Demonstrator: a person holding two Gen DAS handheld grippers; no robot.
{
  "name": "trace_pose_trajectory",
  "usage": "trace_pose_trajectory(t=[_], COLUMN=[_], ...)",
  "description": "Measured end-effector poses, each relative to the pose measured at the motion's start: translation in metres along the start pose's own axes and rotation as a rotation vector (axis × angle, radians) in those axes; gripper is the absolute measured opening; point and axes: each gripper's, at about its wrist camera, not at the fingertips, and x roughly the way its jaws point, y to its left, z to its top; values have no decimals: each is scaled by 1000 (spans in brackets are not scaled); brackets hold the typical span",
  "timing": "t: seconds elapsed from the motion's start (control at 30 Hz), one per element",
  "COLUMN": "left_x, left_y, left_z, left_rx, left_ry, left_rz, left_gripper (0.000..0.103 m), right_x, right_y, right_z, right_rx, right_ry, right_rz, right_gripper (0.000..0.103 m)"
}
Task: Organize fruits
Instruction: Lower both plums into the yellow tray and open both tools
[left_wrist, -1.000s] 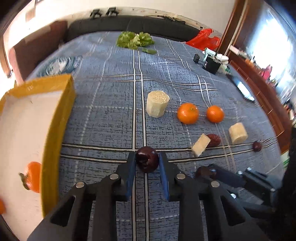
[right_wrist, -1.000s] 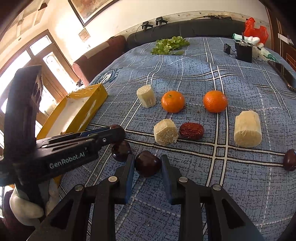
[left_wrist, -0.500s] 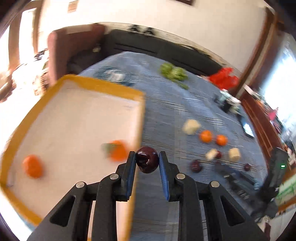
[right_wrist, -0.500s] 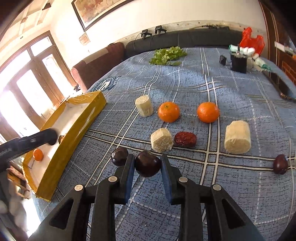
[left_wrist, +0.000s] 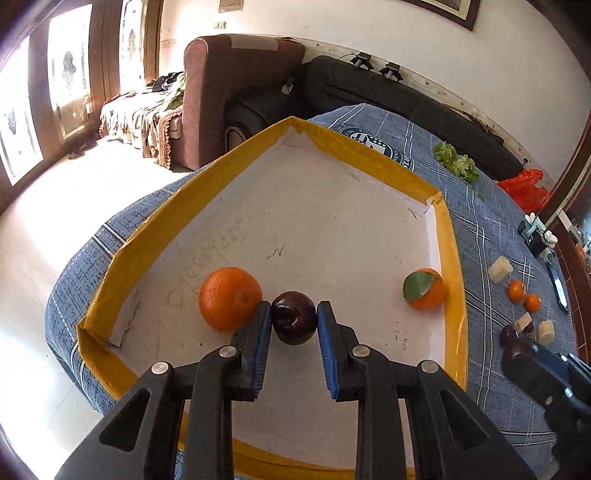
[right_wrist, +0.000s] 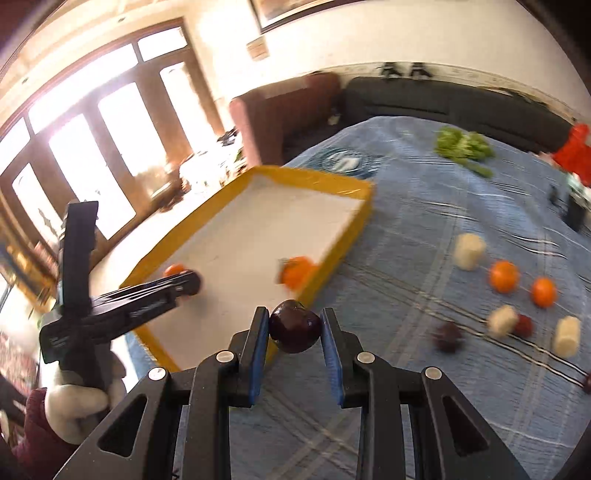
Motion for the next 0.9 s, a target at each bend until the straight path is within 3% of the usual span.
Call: trace_pose_trajectory(t=[0.23,0.4,0.53,0.67,0.7,0.77,0.9], left_x=[-7,-23,-34,-42,-44,-48,-51], left_y=[22,36,45,49,48,44,32], left_z=[3,6,8,9,9,8,6], left_rx=[-84,-138,-175,-194,-194,-189,-171], left_ry=[-10,-56,-78,-91,-96,-103,-105], left_rz=[-78,-122,-129,-136,-139,-145,-151], left_gripper=[27,51,60,62,63,66,68], right_x=[44,62,72,56,48,32,12], right_y=[48,46,41,29,27,15,-6], right_z=[1,-2,-1,2,3,7,8], right_rx=[-87,-91,-80,-28,-15,17,81], right_ry=[79,121,137,106,90,52,11], right_rz=[27,14,18,57,63,61,64], right_gripper=[32,32,33,34,36,52,56])
